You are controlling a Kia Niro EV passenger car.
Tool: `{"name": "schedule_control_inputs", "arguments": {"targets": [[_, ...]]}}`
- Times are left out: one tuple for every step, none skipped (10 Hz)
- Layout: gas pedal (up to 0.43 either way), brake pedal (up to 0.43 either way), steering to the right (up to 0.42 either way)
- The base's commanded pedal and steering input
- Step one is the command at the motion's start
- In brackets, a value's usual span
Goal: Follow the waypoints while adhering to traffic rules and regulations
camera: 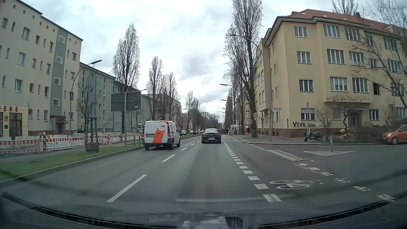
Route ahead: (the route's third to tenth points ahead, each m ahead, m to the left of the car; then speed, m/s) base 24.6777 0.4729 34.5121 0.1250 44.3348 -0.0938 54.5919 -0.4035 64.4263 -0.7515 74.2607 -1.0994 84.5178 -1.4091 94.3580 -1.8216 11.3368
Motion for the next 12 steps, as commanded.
{"name": "schedule_control_inputs", "arguments": {"targets": [[0.000, 0.012, 0.000], [0.000, 0.024, 0.000], [0.000, 0.043, 0.001], [0.000, 0.079, 0.001], [0.000, 0.091, 0.001], [0.000, 0.110, 0.002], [0.000, 0.110, 0.002], [0.000, 0.104, 0.002], [0.000, 0.012, 0.002], [0.000, 0.012, 0.002], [0.079, 0.012, 0.002], [0.240, 0.012, 0.002]]}}
